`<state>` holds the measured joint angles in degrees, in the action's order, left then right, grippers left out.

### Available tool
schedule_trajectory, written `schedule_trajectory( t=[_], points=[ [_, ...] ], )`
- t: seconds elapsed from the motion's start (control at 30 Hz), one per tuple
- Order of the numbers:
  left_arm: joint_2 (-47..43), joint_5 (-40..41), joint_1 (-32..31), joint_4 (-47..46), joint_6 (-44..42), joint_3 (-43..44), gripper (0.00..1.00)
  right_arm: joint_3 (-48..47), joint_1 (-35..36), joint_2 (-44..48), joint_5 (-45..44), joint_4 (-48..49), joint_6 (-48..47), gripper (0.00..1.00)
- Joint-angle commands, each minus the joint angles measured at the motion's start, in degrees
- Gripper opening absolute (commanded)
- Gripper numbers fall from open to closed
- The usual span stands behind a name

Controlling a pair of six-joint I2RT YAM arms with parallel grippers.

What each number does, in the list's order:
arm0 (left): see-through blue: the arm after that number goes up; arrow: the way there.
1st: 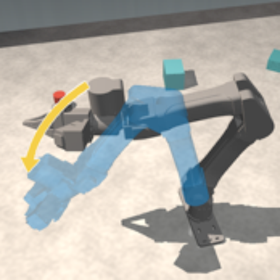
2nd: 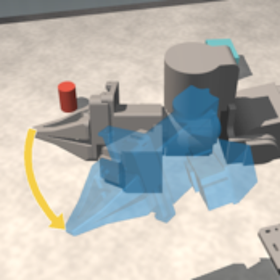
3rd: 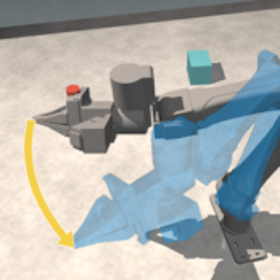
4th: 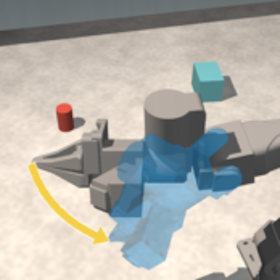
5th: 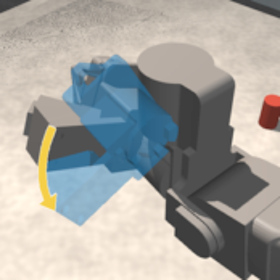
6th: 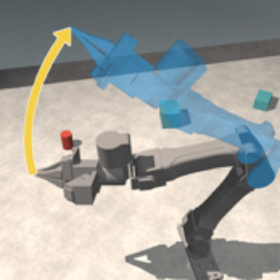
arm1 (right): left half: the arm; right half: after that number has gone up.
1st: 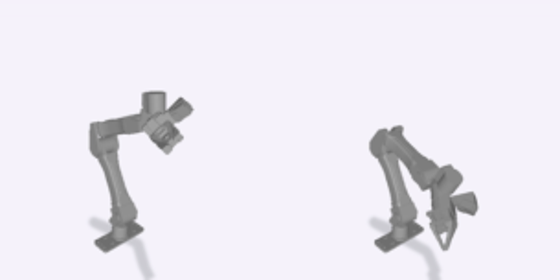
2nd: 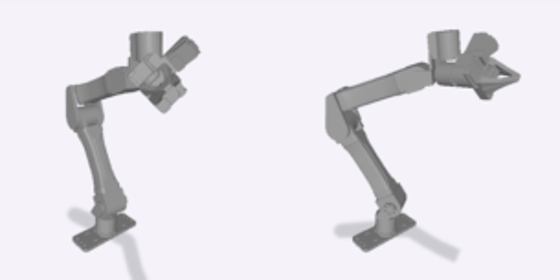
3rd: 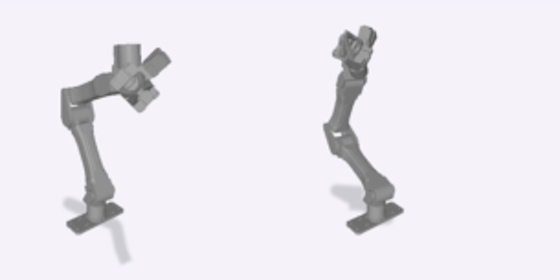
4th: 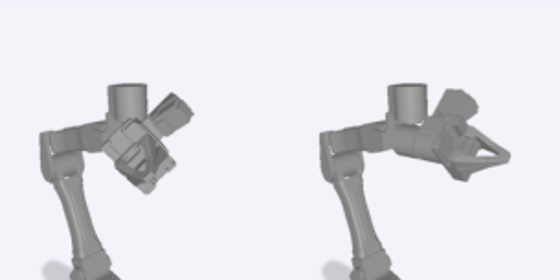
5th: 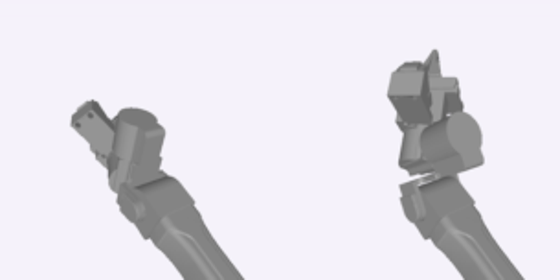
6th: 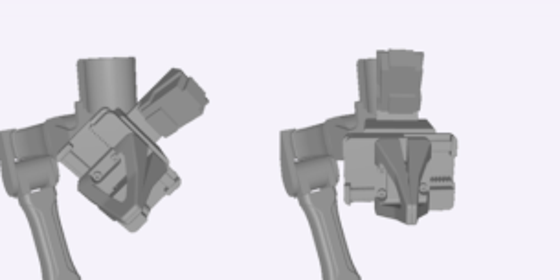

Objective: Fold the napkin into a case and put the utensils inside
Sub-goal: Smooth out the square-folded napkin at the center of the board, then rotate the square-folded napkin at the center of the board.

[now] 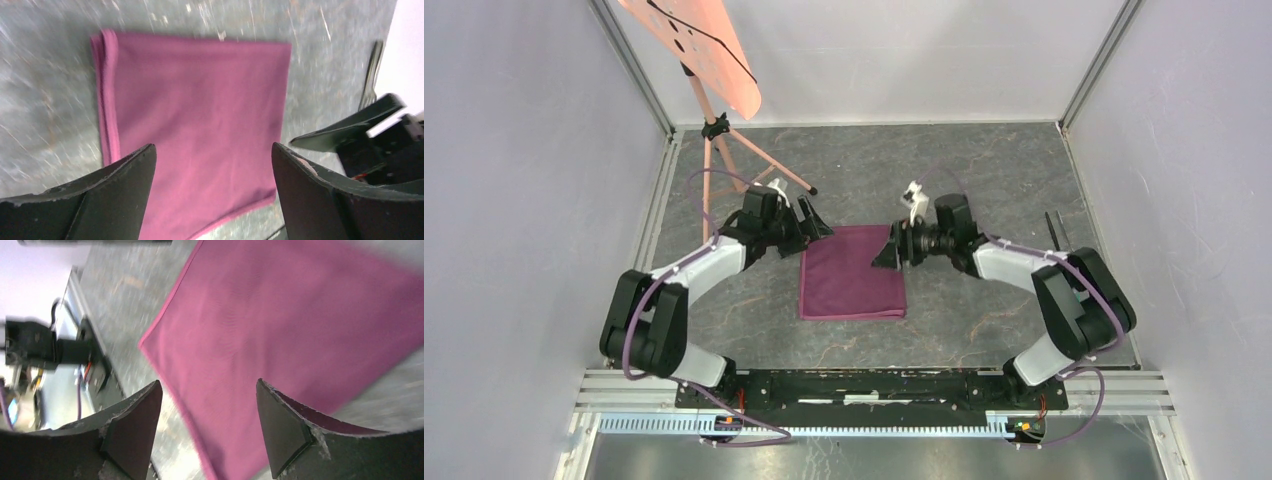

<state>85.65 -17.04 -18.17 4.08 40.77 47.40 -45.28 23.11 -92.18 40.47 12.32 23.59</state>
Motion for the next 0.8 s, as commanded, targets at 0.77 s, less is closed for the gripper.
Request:
schedule_trajectory(
  t=[0.77],
  points=[
    [-23.21, -5.16, -5.40, 3.97, 6.68, -20.33, 0.94, 25.63, 7.20, 11.75, -5.89, 1.20, -0.53, 0.73]
  ],
)
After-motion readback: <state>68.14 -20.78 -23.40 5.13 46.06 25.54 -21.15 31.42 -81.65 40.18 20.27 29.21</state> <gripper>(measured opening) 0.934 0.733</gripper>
